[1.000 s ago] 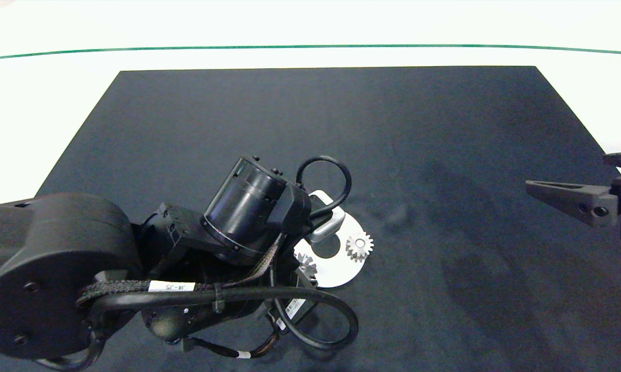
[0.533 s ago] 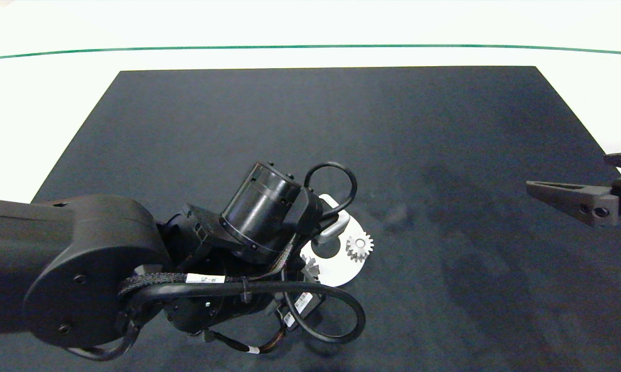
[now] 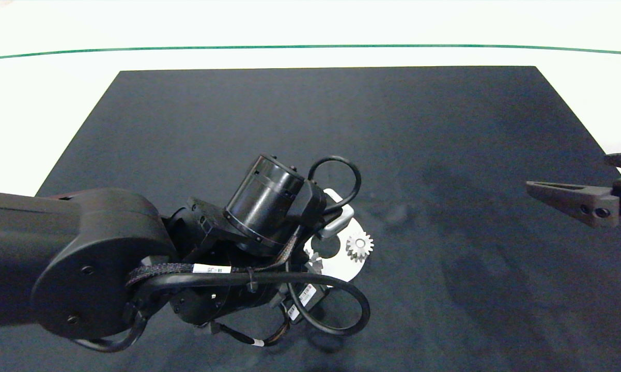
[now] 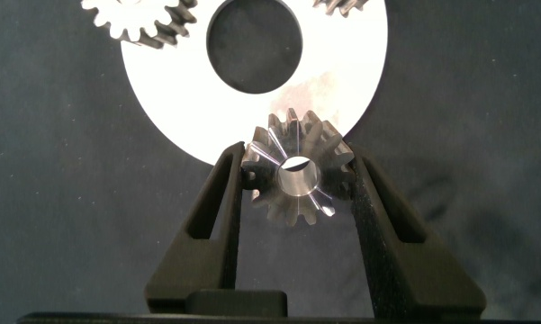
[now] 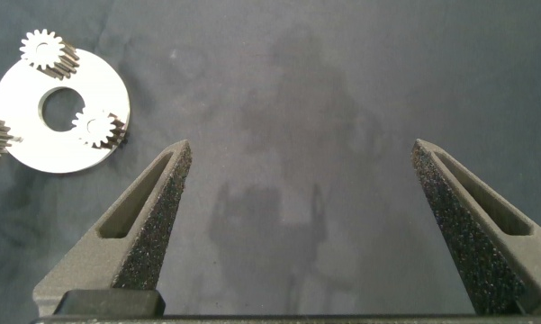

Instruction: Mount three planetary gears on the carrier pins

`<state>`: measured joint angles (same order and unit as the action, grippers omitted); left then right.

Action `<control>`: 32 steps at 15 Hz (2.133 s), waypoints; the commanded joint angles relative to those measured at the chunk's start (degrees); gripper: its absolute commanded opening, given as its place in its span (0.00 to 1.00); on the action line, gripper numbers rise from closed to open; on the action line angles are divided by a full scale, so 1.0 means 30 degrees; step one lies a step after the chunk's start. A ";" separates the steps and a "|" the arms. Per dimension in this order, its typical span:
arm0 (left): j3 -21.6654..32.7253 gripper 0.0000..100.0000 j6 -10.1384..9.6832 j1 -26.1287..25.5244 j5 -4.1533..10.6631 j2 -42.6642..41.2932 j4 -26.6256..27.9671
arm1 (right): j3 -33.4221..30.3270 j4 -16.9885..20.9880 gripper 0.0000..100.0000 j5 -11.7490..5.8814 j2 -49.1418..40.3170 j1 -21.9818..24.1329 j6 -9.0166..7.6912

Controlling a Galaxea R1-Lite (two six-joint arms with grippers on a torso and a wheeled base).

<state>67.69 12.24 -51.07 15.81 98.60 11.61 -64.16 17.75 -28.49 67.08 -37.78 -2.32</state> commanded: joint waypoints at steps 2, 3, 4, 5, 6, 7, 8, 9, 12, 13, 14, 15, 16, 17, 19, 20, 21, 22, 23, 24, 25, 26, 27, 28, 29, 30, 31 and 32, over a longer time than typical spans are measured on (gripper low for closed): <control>0.0228 0.16 0.0227 0.0059 0.0032 0.0474 0.0028 | 0.0029 0.0031 1.00 -0.0054 -0.0008 -0.0005 -0.0136; 0.0287 0.16 0.0285 0.0059 0.0032 0.0503 0.0028 | 0.0029 0.0031 1.00 -0.0054 -0.0008 -0.0034 -0.0136; 0.0287 0.16 0.0285 0.0147 0.0032 0.0503 0.0028 | 0.0000 0.0031 1.00 -0.0054 -0.0037 -0.0005 -0.0136; 0.0287 0.16 0.0373 0.0352 0.0032 0.0533 0.0028 | 0.0029 0.0031 1.00 -0.0054 -0.0037 -0.0005 -0.0136; 0.0287 0.16 0.0696 0.0440 0.0032 0.0562 0.0028 | 0.0029 0.0031 1.00 -0.0054 -0.0037 -0.0034 -0.0165; 0.0287 0.16 0.0783 0.0704 0.0032 0.0562 0.0028 | 0.0029 0.0031 1.00 -0.0054 -0.0037 -0.0034 -0.0165; 0.0228 0.16 0.0813 0.0821 0.0032 0.0562 0.0028 | 0.0029 0.0031 1.00 -0.0054 -0.0037 -0.0034 -0.0165; 0.0287 0.16 0.0813 0.0850 0.0032 0.0562 0.0028 | 0.0029 0.0031 1.00 -0.0054 -0.0037 -0.0034 -0.0165; 0.0199 0.16 0.0783 0.0821 0.0032 0.0533 0.0028 | 0.0029 0.0031 1.00 -0.0054 -0.0037 -0.0034 -0.0165; 0.0140 0.16 0.0783 0.0821 0.0032 0.0503 0.0028 | 0.0029 0.0031 1.00 -0.0054 -0.0037 -0.0034 -0.0165; 0.0111 0.16 0.0783 0.0821 0.0032 0.0445 0.0028 | 0.0029 0.0031 1.00 -0.0054 -0.0037 -0.0063 -0.0165; 0.0111 0.16 0.0754 0.0821 0.0032 0.0415 0.0028 | 0.0029 0.0031 1.00 -0.0054 -0.0037 -0.0063 -0.0165; 0.0111 0.16 0.0754 0.0792 0.0032 0.0386 0.0028 | 0.0029 0.0031 1.00 -0.0054 -0.0037 -0.0093 -0.0165; 0.0111 0.16 0.0725 0.0792 0.0032 0.0357 0.0028 | 0.0029 0.0031 1.00 -0.0054 -0.0096 -0.0210 -0.0165; 0.0082 0.16 0.0696 0.0762 0.0062 0.0386 0.0028 | 0.0029 0.0031 1.00 -0.0084 -0.0184 -0.0239 -0.0165; 0.0052 0.16 0.0666 0.0733 0.0062 0.0386 0.0028 | 0.0029 0.0031 1.00 -0.0084 -0.0213 -0.0239 -0.0165; 0.0023 0.16 0.0637 0.0704 0.0062 0.0415 -0.0001 | 0.0029 0.0031 1.00 -0.0054 -0.0213 -0.0239 -0.0165; 0.0023 0.16 0.0549 0.0674 0.0120 0.0474 -0.0089 | 0.0029 0.0031 1.00 -0.0054 -0.0242 -0.0239 -0.0165; 0.0023 0.16 0.0578 0.0645 0.0120 0.0474 -0.0148 | 0.0029 0.0031 1.00 -0.0054 -0.0272 -0.0239 -0.0165; 0.0023 1.00 0.0578 0.0645 0.0120 0.0474 -0.0148 | 0.0029 0.0031 1.00 -0.0054 -0.0272 -0.0210 -0.0165; 0.0023 1.00 0.0578 0.0645 0.0120 0.0474 -0.0148 | 0.0029 0.0031 1.00 -0.0084 -0.0301 -0.0210 -0.0195; 0.0023 1.00 0.0578 0.0645 0.0120 0.0445 -0.0148 | 0.0029 0.0031 1.00 -0.0084 -0.0301 -0.0210 -0.0195; -0.0006 1.00 0.0578 0.0645 0.0120 0.0445 -0.0148 | 0.0029 0.0031 1.00 -0.0054 -0.0301 -0.0210 -0.0195; 0.0023 1.00 0.0578 0.0674 0.0120 0.0415 -0.0148 | 0.0029 0.0031 1.00 -0.0054 -0.0301 -0.0210 -0.0195; -0.0006 1.00 0.0608 0.0645 0.0120 0.0415 -0.0148 | 0.0029 0.0031 1.00 -0.0084 -0.0301 -0.0210 -0.0195; -0.0006 1.00 0.0578 0.0645 0.0120 0.0415 -0.0148 | 0.0029 0.0031 1.00 -0.0084 -0.0301 -0.0210 -0.0195; -0.0065 1.00 0.0578 0.0645 0.0120 0.0386 -0.0148 | 0.0029 0.0031 1.00 -0.0084 -0.0330 -0.0210 -0.0195; -0.0065 1.00 0.0549 0.0674 0.0120 0.0298 -0.0148 | 0.0029 0.0031 1.00 -0.0054 -0.0330 -0.0210 -0.0195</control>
<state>67.55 13.84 -49.09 16.04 99.76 11.08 -64.06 17.75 -28.50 66.12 -38.36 -2.84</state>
